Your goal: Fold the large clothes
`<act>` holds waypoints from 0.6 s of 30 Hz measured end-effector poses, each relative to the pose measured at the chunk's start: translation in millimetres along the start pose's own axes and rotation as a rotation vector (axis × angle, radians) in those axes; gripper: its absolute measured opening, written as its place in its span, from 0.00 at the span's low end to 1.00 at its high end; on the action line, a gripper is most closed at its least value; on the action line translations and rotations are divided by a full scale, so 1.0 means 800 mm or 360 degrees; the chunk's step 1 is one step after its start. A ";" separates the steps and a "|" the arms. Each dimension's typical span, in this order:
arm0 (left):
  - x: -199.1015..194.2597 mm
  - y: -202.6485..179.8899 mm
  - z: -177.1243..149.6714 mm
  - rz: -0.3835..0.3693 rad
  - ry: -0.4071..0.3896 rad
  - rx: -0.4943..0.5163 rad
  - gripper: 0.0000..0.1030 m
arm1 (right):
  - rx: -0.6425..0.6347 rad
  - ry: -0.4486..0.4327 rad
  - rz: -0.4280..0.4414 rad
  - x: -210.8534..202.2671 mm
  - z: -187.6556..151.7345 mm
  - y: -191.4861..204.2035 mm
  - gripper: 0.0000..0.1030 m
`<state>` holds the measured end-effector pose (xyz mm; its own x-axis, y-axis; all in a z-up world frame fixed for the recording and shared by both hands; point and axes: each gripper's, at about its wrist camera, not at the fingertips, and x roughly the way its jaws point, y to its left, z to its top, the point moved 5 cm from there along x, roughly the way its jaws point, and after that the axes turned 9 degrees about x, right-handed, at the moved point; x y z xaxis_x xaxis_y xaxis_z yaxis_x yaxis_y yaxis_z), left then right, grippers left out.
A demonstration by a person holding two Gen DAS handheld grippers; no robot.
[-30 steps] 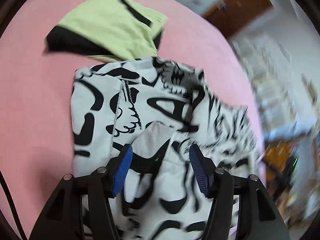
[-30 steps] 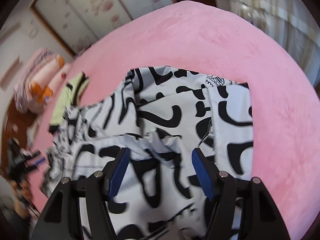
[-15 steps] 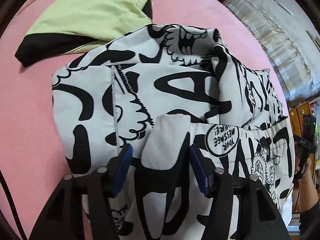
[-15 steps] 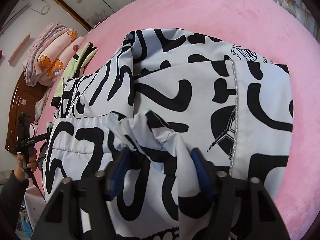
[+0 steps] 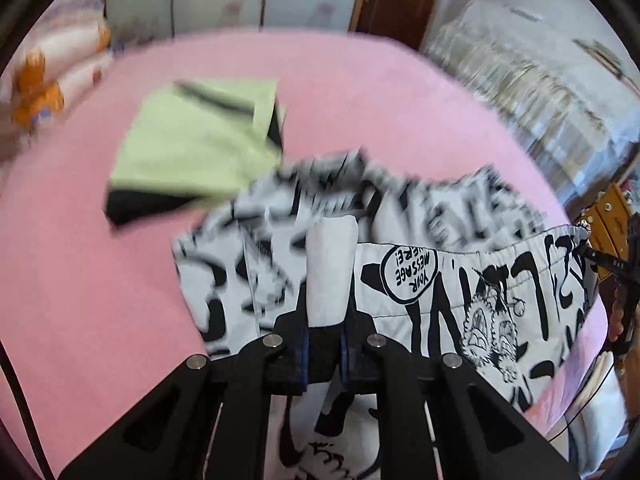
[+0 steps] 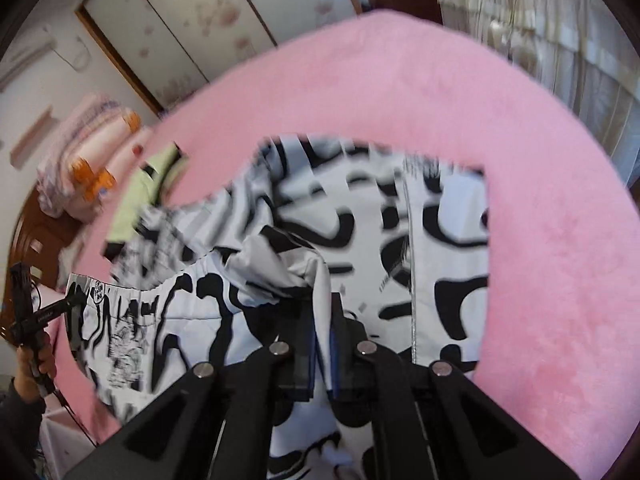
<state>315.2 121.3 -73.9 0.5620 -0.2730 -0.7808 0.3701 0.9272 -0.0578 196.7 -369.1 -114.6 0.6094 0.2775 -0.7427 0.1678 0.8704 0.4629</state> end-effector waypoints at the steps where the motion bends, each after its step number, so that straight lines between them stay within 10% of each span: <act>1: -0.012 -0.006 0.009 0.0010 -0.0049 0.0021 0.08 | -0.0011 -0.0051 0.0012 -0.016 0.005 0.008 0.04; 8: -0.088 -0.020 0.071 0.0147 -0.0316 0.0121 0.08 | -0.0011 -0.0301 0.0116 -0.092 0.058 0.038 0.04; 18: 0.053 0.040 0.108 0.0342 -0.0111 -0.0193 0.08 | 0.0048 -0.0258 -0.0012 0.014 0.133 0.043 0.04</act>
<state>414.9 117.5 -55.1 0.6693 -0.0796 -0.7387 0.1478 0.9886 0.0273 291.5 -379.2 -55.1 0.7247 0.1995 -0.6596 0.1944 0.8591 0.4735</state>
